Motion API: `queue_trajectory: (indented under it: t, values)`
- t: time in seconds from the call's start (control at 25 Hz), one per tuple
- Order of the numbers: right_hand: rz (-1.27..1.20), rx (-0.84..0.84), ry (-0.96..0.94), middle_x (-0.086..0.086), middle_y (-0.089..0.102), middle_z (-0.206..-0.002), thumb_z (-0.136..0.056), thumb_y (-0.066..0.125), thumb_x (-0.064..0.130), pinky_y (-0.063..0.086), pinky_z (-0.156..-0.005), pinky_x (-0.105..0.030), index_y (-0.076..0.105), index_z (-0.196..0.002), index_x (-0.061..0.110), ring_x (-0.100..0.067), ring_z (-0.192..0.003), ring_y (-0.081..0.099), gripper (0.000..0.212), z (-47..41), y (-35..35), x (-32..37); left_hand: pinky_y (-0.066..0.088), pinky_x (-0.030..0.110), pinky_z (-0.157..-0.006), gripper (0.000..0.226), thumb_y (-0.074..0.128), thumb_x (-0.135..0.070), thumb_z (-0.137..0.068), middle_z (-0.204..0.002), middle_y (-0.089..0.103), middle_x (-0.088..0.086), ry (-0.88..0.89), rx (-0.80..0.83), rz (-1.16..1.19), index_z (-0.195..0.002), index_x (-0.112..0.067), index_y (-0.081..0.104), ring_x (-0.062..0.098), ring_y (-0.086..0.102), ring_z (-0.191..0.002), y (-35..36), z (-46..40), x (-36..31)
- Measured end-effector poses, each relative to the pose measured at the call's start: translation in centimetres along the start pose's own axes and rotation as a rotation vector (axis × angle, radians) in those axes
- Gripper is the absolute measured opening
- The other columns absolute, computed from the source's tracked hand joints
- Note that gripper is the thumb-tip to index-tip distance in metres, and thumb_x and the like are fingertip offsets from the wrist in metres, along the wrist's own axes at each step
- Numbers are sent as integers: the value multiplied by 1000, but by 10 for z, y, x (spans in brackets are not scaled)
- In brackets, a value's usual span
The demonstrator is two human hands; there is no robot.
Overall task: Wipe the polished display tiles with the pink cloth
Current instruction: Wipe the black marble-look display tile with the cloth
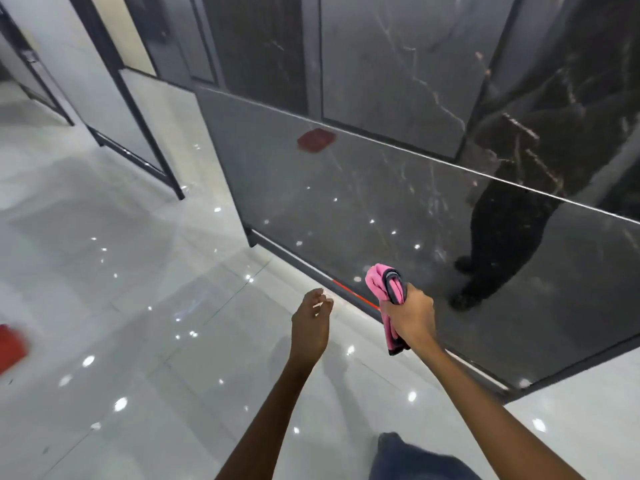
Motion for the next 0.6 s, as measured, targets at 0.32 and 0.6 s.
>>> queue_trajectory:
  t: [0.32, 0.6]
  values:
    - [12, 241, -155, -15, 63, -75, -84, 58, 4, 42, -57, -26, 63, -88, -1, -37, -82, 62, 8, 17, 152, 121, 45, 30, -92, 30, 48, -22, -101, -115, 57, -5, -108, -161, 17, -130, -15, 55, 13, 52, -100, -148, -66, 62]
    - [-55, 324, -126, -3, 60, -70, -78, 61, 3, 40, -53, -24, 58, -79, 9, -24, -68, 57, 7, -45, 304, 234, 40, 11, -64, 33, 50, -21, -100, -125, 62, 7, -163, -126, -95, -132, -14, 54, 15, 54, -99, -273, -224, 81]
Point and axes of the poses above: each hand's wrist, its own z-axis away from the middle knuckle, its own y-axis out of the palm, x = y × z, the point moved 7 cm from there along -z, towards the middle knuckle
